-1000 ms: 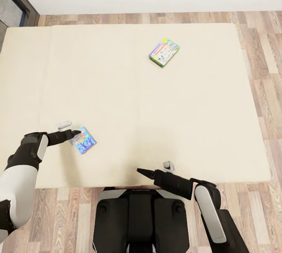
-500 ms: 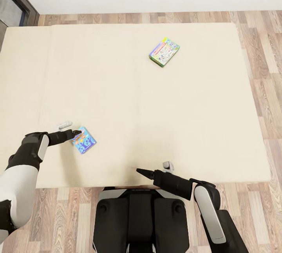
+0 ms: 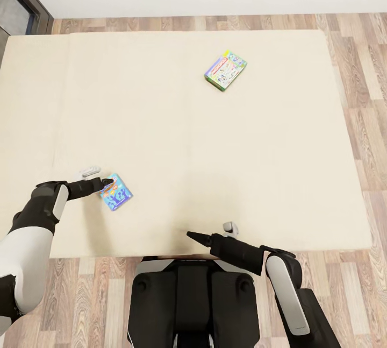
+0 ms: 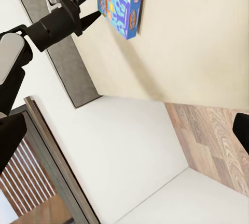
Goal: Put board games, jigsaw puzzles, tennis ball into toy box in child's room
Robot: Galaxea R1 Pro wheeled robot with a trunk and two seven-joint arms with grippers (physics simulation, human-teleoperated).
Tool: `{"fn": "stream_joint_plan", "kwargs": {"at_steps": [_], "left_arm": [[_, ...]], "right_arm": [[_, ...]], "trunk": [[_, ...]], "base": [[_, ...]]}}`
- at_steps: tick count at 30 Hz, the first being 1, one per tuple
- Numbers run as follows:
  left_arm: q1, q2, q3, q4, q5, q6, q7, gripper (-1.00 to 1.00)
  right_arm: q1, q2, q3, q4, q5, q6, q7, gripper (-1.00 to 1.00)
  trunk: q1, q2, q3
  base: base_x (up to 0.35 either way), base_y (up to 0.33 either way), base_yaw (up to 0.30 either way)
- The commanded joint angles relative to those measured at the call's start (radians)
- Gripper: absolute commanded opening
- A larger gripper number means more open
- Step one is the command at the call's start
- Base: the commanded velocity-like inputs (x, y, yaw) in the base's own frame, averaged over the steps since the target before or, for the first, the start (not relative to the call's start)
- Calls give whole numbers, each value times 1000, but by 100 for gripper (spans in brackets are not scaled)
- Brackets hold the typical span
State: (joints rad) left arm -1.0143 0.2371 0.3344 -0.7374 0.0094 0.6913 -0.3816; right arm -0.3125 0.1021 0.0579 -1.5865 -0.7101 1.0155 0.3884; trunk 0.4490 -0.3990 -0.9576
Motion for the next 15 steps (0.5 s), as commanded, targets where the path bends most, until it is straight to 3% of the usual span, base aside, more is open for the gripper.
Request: {"fn": "stream_joint_plan", "kwargs": {"at_steps": [1, 15], "left_arm": [[0, -1, 2, 3, -9, 5, -5, 100], [0, -1, 0, 3, -6, 5, -5, 100]], "right_arm": [[0, 1, -1, 0, 9, 3, 9, 100], [1, 3, 0, 0, 9, 1, 8, 100]], "trunk": [[1, -1, -1], [1, -1, -1]], "base": [[0, 0, 0], [0, 0, 0]]}}
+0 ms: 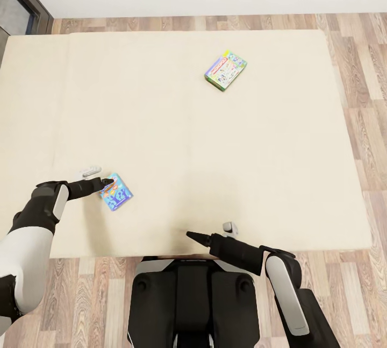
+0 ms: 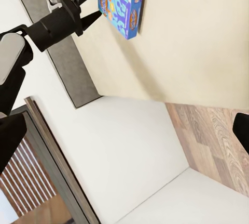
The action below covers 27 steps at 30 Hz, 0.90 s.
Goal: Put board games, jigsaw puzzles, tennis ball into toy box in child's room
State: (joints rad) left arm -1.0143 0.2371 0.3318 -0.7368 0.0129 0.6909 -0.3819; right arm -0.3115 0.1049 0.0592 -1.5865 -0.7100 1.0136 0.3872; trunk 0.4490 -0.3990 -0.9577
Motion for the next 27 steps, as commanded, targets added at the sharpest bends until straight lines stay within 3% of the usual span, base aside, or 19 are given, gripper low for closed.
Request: {"fn": "stream_joint_plan", "kwargs": {"at_steps": [1, 27], "left_arm": [[0, -1, 3, 2, -10, 5, -5, 100], [0, -1, 2, 2, -10, 4, -5, 100]], "right_arm": [[0, 1, -1, -1, 9, 3, 9, 100], [0, 5, 0, 0, 16, 1, 7, 100]], "trunk": [[1, -1, -1], [1, -1, -1]], "base": [[0, 0, 0], [0, -106, 0]]}}
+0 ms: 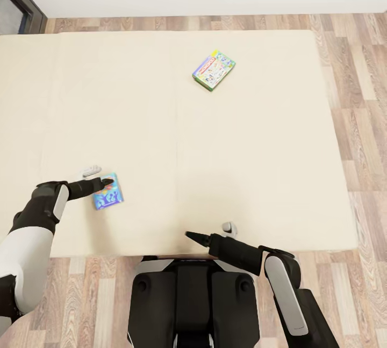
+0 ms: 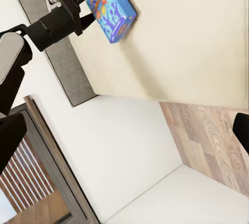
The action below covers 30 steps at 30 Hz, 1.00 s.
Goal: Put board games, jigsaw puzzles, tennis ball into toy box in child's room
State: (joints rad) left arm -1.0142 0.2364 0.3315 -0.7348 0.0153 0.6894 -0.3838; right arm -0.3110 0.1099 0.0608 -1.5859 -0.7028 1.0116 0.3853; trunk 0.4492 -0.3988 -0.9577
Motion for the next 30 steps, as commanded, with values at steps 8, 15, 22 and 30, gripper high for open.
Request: {"fn": "stream_joint_plan", "kwargs": {"at_steps": [8, 15, 22, 30], "left_arm": [[0, 0, 1, 0, -13, 4, -5, 100], [0, -1, 1, 0, -12, -18, -7, 100], [0, 0, 1, 0, -12, -23, -7, 100], [0, 0, 1, 0, -12, -24, -7, 100]], "right_arm": [[0, 2, -1, 0, 13, 2, 9, 100], [0, 2, -1, 0, 13, 2, 9, 100], [0, 2, -1, 0, 14, 2, 6, 100], [0, 2, -1, 0, 14, 2, 6, 100]], "trunk": [[1, -1, -1], [1, -1, -1], [1, -1, -1], [1, -1, -1]], "base": [[0, -174, 0], [0, -51, 0], [0, -17, 0], [-54, -82, 0]]}}
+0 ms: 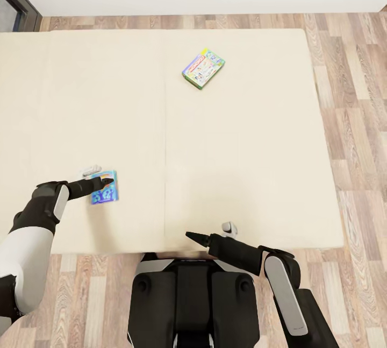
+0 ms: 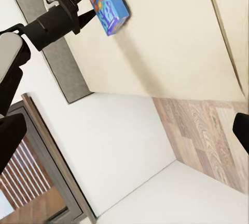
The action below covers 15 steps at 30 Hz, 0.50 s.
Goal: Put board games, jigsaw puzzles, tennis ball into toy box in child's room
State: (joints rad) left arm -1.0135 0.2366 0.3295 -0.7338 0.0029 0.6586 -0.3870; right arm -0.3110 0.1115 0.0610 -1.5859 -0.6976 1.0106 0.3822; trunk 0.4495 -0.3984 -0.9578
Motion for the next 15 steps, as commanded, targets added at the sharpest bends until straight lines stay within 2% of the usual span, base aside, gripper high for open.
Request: {"fn": "stream_joint_plan", "kwargs": {"at_steps": [1, 5, 9, 15], "left_arm": [[0, 0, 3, -1, 0, 7, -4, 100], [0, 0, 3, -1, 0, 7, -4, 100], [0, 0, 3, -1, 0, 7, -4, 100], [0, 0, 2, -1, -1, 7, -4, 100]], "right_arm": [[0, 1, -1, 0, 9, 3, 9, 100], [0, 1, -1, 0, 9, 3, 9, 100], [-1, 1, -1, 0, 9, 3, 9, 100], [0, 1, -1, 0, 9, 3, 9, 100]], "trunk": [[0, -2, -1], [0, -2, -1], [0, -2, -1], [0, -2, -1]], "base": [[-65, -105, 0], [-62, -86, 0], [-117, -188, 0], [-22, -131, 0]]}}
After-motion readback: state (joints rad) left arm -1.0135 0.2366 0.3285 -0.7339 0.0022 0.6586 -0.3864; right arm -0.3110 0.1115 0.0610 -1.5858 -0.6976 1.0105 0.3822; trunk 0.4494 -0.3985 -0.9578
